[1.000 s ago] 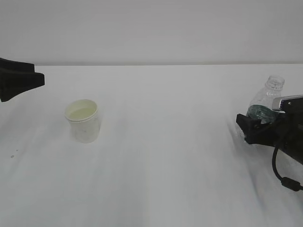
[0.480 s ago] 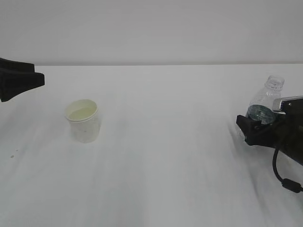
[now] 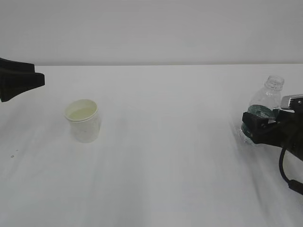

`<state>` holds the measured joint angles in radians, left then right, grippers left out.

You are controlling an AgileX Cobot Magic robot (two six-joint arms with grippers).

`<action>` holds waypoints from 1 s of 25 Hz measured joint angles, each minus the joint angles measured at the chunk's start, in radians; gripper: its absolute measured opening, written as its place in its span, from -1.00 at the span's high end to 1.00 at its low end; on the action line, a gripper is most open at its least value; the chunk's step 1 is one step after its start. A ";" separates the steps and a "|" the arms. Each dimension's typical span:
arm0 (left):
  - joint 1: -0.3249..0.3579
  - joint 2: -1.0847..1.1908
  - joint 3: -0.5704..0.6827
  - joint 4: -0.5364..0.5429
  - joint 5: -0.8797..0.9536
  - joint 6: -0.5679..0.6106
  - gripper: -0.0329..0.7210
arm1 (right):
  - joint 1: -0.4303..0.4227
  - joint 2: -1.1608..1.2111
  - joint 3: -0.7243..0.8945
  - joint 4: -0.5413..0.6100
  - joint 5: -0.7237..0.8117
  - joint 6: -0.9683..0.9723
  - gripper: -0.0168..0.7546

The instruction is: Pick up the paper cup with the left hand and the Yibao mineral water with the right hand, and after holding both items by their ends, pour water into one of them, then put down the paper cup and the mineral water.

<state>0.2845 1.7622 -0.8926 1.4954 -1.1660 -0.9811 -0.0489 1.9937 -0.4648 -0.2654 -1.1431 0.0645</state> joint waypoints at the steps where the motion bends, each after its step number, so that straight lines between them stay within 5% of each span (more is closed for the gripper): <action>1: 0.000 0.000 0.000 0.000 0.000 0.000 -0.51 | 0.000 -0.008 0.007 0.004 0.000 0.000 -0.75; 25: 0.000 -0.203 0.000 -0.007 -0.002 -0.090 -0.51 | 0.000 -0.262 0.202 0.014 -0.004 0.002 -0.72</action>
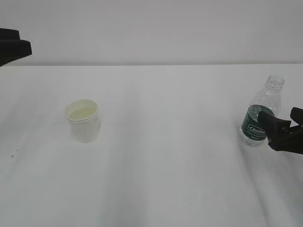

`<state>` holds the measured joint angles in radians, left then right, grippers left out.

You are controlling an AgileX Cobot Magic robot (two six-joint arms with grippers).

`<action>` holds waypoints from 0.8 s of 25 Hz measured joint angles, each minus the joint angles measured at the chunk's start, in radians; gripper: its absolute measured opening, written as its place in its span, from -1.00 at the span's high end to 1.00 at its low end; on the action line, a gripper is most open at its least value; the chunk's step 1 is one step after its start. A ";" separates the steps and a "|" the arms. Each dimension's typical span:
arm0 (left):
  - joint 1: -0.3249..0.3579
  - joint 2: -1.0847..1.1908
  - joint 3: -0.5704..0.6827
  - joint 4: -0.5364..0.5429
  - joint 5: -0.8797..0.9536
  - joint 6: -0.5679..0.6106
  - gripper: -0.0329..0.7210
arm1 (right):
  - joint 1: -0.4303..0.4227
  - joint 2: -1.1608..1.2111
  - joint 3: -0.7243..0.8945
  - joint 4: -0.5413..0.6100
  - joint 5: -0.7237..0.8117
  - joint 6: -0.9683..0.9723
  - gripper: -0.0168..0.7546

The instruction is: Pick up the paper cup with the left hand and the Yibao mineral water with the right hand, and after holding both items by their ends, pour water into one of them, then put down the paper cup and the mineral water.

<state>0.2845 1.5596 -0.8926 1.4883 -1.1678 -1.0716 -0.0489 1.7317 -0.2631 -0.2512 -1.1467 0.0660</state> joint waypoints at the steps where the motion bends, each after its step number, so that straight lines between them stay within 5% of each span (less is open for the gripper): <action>1: 0.000 -0.015 0.000 0.000 0.000 -0.017 -0.51 | 0.000 -0.013 0.008 0.000 0.000 0.000 -0.72; 20: 0.000 -0.246 0.002 0.047 0.111 -0.297 -0.51 | 0.000 -0.192 0.079 -0.011 0.000 0.017 -0.69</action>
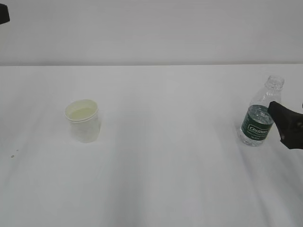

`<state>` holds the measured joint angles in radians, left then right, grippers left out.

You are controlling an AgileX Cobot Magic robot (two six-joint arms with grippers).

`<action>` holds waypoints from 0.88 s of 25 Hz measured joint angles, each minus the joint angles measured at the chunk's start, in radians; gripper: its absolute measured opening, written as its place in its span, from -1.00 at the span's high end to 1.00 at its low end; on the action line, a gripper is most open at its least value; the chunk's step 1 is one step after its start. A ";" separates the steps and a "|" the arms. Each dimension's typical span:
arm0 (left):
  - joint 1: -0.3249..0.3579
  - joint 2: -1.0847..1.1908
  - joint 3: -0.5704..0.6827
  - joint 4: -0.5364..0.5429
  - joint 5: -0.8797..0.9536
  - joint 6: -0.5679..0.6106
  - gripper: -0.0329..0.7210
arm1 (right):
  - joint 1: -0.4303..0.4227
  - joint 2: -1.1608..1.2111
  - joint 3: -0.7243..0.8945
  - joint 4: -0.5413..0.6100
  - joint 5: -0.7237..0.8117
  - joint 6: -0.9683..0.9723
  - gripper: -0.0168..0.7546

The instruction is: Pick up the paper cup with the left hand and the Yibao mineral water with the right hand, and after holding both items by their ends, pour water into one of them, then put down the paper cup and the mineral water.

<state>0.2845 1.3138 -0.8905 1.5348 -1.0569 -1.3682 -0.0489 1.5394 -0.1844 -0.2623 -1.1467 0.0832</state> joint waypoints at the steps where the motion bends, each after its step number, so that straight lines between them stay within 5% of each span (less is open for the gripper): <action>1: 0.000 -0.006 0.000 0.005 0.002 -0.011 -0.51 | 0.000 -0.003 0.000 0.000 0.000 0.003 -0.69; 22: 0.000 -0.121 0.000 0.058 -0.001 -0.101 -0.51 | 0.000 -0.106 0.008 -0.019 0.000 0.037 -0.67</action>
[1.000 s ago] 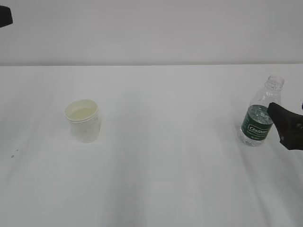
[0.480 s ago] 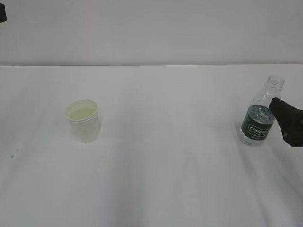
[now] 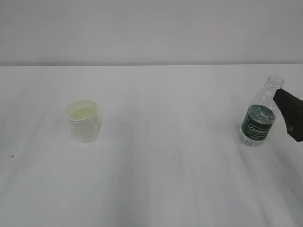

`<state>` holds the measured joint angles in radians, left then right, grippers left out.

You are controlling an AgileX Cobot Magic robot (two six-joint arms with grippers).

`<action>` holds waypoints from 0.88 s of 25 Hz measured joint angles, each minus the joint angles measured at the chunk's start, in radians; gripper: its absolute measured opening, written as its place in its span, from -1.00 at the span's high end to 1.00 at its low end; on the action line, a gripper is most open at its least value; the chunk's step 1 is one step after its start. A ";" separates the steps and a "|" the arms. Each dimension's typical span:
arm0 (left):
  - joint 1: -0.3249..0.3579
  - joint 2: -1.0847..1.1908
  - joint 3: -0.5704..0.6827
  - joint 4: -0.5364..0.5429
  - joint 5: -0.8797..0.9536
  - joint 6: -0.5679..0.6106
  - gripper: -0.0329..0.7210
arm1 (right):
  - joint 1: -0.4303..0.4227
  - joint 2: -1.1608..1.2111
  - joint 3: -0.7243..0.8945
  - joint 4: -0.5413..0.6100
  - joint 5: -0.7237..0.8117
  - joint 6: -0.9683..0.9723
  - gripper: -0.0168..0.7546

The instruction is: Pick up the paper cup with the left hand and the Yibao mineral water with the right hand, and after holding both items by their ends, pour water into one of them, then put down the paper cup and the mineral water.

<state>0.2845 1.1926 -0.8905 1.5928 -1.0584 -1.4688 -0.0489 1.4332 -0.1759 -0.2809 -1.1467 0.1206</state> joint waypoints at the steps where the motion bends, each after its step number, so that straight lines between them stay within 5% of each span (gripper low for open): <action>1: 0.000 -0.007 0.000 0.000 0.000 -0.005 -0.51 | 0.000 -0.006 0.000 0.000 0.000 0.000 -0.67; 12: 0.000 -0.067 0.000 0.002 0.000 -0.038 -0.48 | 0.000 -0.035 -0.015 0.063 0.036 0.000 -0.64; 22: 0.000 -0.074 0.000 0.002 -0.002 -0.045 -0.47 | 0.000 -0.035 -0.195 0.066 0.204 0.000 -0.61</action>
<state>0.2845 1.1185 -0.8905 1.5952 -1.0603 -1.5138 -0.0489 1.3986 -0.3709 -0.2152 -0.9425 0.1206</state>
